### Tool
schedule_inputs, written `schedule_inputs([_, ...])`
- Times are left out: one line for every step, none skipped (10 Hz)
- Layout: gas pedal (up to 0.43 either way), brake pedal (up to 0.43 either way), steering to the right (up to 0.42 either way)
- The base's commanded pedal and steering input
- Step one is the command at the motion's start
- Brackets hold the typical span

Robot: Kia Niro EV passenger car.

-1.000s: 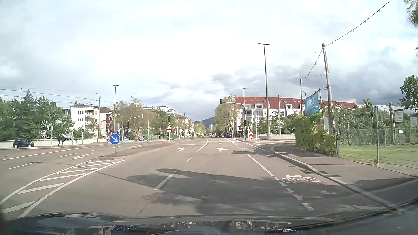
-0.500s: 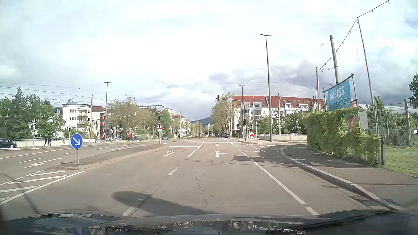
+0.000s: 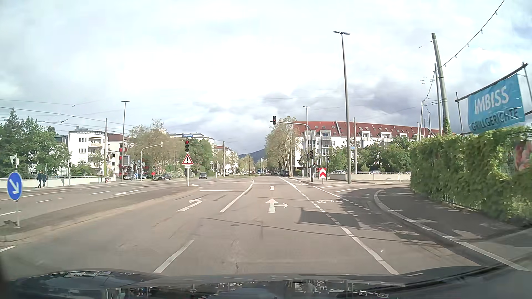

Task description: Follow the waypoints while adhering to traffic rules and regulations

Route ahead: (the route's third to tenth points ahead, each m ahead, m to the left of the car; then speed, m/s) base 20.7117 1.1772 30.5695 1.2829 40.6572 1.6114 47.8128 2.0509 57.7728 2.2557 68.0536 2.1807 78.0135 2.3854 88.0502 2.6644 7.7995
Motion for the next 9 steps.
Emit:
schedule_inputs([0.087, 0.000, 0.011])
schedule_inputs([0.087, 0.000, 0.008])
schedule_inputs([0.087, 0.000, 0.005])
schedule_inputs([0.028, 0.000, 0.004])
schedule_inputs([0.000, 0.000, 0.003])
schedule_inputs([0.000, 0.000, 0.003])
schedule_inputs([0.000, 0.000, 0.003])
schedule_inputs([0.000, 0.012, 0.001])
schedule_inputs([0.000, 0.030, -0.001])
